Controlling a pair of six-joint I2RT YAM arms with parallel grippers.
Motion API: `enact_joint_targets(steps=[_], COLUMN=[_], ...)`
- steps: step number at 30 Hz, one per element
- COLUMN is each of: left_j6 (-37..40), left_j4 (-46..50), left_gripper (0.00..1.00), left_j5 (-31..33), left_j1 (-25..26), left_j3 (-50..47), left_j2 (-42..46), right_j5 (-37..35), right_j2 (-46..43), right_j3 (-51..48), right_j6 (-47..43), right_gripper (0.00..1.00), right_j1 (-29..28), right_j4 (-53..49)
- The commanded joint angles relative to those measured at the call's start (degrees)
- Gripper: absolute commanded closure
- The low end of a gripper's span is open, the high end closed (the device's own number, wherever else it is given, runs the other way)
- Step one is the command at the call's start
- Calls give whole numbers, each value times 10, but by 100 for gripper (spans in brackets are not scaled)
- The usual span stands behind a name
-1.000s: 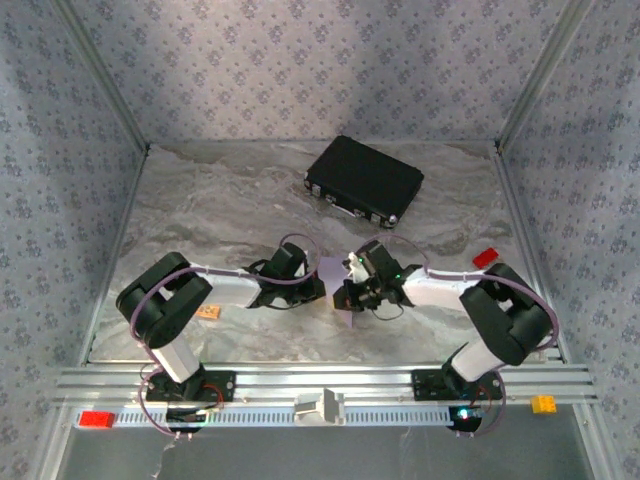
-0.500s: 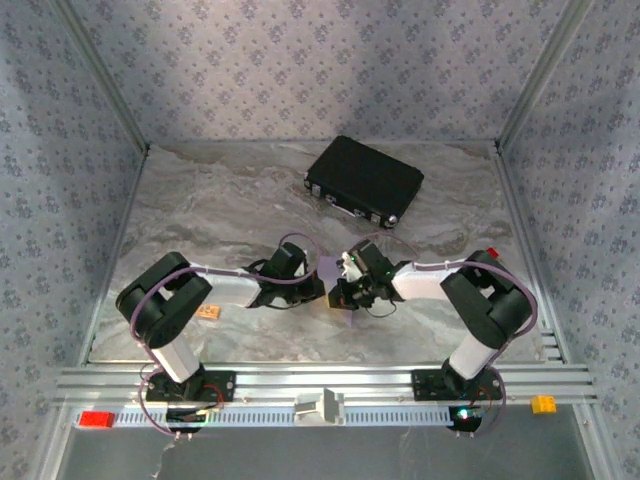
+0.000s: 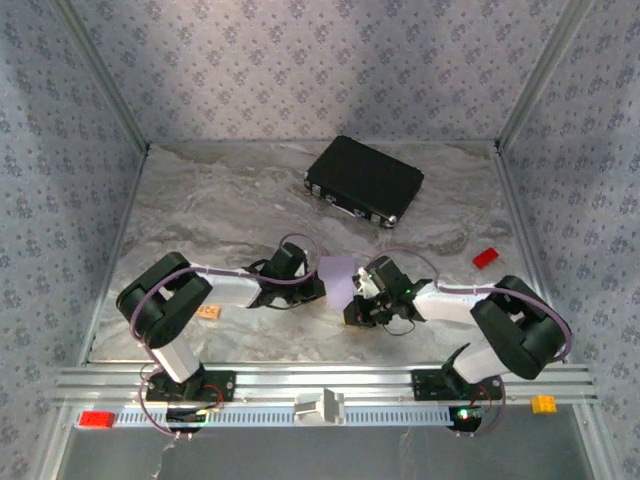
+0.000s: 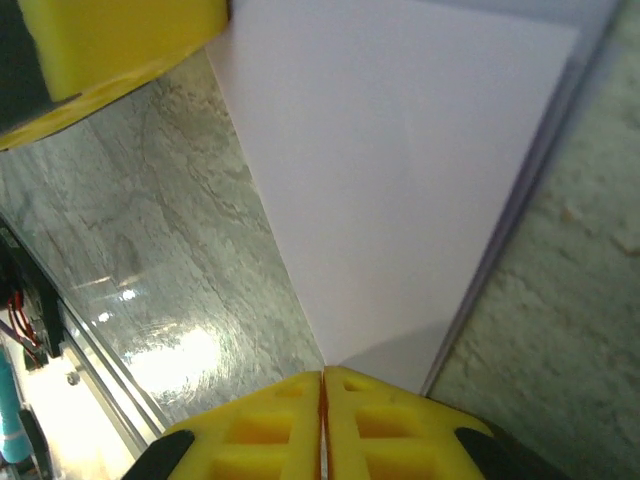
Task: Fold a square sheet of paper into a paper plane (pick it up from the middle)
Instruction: Third fold the triangle at the center of the table.
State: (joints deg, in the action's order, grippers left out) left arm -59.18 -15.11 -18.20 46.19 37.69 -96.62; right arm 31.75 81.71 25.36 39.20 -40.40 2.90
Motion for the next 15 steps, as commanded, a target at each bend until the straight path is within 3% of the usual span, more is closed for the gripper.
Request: enact_joint_targets(steps=[1,9,15], left_j6=[3,-1,-22], left_j4=[47,42,20], left_gripper=[100,100,100], left_j5=[27,26,24], left_j1=[2,2,5], left_j3=[-6,-8,-16], left_j2=[-20,-16,-6], right_j5=[-12,-30,-33], right_j2=[-11,-68,-120], right_j3=[-35,-65,-27], right_j6=[28,41,21], right_gripper=[89,90,90], right_j1=[-6,-3,4], right_j4=[-25,-39,-62])
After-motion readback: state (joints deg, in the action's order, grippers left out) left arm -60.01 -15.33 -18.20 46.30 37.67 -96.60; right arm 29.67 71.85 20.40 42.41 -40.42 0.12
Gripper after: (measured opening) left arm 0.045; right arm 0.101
